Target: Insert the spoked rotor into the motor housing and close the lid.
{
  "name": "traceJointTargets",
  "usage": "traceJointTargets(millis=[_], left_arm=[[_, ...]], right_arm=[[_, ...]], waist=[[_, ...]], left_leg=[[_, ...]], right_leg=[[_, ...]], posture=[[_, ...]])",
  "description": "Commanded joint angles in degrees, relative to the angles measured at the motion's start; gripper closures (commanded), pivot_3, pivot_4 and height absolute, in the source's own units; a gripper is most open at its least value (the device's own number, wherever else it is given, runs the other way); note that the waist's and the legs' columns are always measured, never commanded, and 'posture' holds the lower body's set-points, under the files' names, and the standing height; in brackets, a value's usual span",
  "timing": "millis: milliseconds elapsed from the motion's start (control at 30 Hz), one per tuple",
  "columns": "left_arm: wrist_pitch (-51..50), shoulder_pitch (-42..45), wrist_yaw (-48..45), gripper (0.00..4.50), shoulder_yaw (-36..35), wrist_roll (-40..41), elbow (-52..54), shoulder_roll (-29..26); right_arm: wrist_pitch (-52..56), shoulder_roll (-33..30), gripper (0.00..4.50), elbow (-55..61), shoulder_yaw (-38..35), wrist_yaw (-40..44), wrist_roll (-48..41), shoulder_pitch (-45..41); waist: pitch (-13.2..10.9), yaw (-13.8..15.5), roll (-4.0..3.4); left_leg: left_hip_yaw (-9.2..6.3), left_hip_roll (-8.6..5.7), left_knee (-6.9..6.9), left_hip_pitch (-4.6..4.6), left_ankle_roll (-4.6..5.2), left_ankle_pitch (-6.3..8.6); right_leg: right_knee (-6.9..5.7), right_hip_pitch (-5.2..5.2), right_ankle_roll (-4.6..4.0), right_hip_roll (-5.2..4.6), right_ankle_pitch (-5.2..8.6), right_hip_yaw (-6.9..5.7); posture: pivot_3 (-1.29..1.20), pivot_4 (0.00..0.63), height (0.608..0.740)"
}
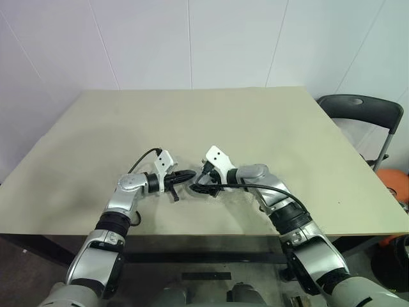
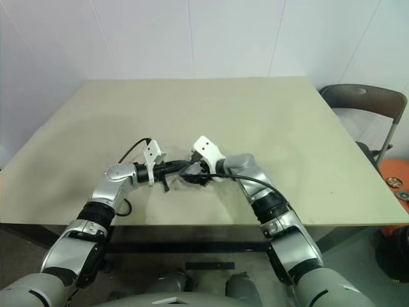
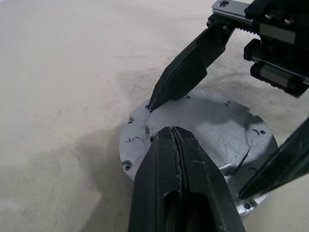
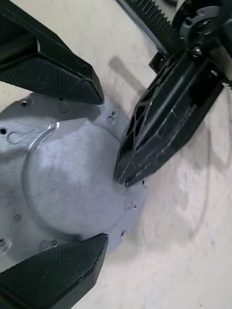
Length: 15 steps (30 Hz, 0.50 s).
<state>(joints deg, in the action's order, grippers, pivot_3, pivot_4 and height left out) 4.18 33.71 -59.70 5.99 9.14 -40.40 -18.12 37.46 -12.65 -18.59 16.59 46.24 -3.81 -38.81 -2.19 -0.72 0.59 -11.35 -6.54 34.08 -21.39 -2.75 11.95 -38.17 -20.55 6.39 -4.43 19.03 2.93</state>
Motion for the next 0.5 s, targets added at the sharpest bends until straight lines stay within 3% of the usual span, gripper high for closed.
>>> traceJointTargets(millis=[33,333,500], left_arm=[[-0.7,0.1,-1.5,4.5,1.4,-1.6,-0.3,-0.6],[-0.9,-0.3,-2.2,4.5,1.6,-1.8,0.0,-0.9],[-0.7,-0.4,-2.5,4.5,1.9,-2.1,0.3,-1.1]], right_arm=[[2.2,-2.2,0.02,-0.1,-4.1,2.5,-3.6,-2.3],[9.6,-7.5,0.02,3.0,-8.2,7.0,-9.6,-2.7],[22.8,-10.4,0.02,2.4,-8.5,6.7,-12.4,-3.6]], waist=[[0.0,0.0,0.0],[0.0,-0.1,0.0],[0.0,-0.1,0.0]], left_leg=[[0.0,0.0,0.0,-0.01,0.0,0.0],[0.02,0.01,-0.07,-0.09,0.01,0.0],[0.02,0.01,-0.07,-0.1,0.02,0.01]], right_leg=[[0.0,-0.01,0.0,0.0,0.0,0.0],[0.03,-0.1,0.0,-0.04,0.0,0.0],[0.04,-0.11,0.0,-0.05,0.0,0.0]], posture=[[0.0,0.0,0.74],[0.0,0.0,0.74],[0.0,0.0,0.74]])
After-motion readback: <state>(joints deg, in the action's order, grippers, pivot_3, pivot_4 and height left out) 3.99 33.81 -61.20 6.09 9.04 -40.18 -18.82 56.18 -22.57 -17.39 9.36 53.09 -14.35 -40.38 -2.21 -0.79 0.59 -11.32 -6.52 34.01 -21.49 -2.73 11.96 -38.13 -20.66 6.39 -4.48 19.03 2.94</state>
